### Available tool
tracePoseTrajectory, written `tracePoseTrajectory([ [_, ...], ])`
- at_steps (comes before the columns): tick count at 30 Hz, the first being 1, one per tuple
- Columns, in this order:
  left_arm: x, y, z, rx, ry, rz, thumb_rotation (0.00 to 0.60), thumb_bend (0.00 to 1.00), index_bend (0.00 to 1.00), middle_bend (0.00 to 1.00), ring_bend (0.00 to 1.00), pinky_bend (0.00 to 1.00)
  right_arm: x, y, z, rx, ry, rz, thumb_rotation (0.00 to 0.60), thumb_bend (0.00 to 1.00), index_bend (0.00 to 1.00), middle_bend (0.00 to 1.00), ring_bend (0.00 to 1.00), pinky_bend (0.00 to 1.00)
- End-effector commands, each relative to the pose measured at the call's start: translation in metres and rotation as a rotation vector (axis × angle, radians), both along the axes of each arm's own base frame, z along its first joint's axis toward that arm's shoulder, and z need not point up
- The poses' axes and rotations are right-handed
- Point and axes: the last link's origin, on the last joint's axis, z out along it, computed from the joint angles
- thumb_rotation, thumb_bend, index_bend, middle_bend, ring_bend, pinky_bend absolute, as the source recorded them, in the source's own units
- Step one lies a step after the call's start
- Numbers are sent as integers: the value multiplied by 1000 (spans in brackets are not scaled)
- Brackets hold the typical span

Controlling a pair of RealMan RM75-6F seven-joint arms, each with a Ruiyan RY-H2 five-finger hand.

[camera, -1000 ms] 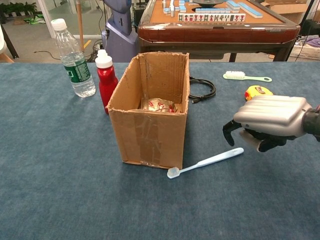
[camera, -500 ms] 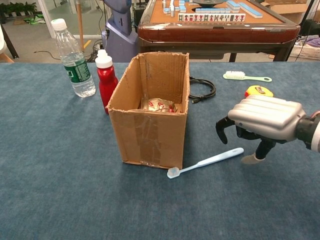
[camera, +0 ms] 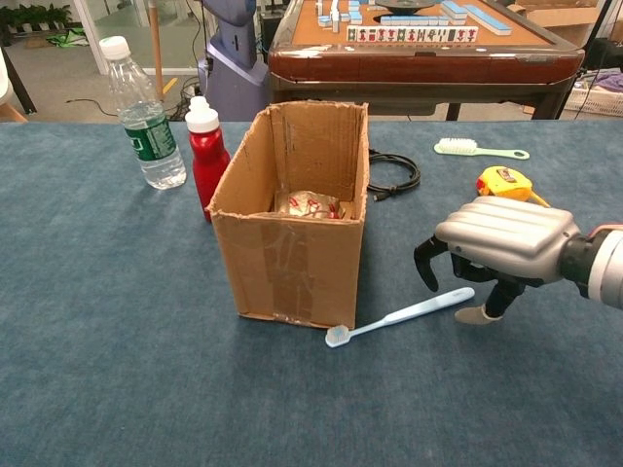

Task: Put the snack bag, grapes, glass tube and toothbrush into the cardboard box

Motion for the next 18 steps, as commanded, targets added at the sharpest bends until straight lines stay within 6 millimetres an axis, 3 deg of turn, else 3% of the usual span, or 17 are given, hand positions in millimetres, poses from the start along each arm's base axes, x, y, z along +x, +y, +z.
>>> tracePoseTrajectory([
  [1, 0, 0, 0, 0, 0, -1, 600, 279, 555, 456, 368, 650, 3, 3, 4, -17, 5, -22, 600, 226, 501, 1000, 1000, 1000],
  [14, 1, 0, 0, -1, -1, -4, 600, 279, 555, 456, 368, 650, 13, 7, 10, -91, 87, -123, 600, 228, 501, 1000, 1000, 1000],
  [18, 2, 0, 0, 0, -2, -5, 600, 279, 555, 456, 368, 650, 16, 6, 8, -105, 97, -143, 600, 272, 501, 1000, 1000, 1000],
])
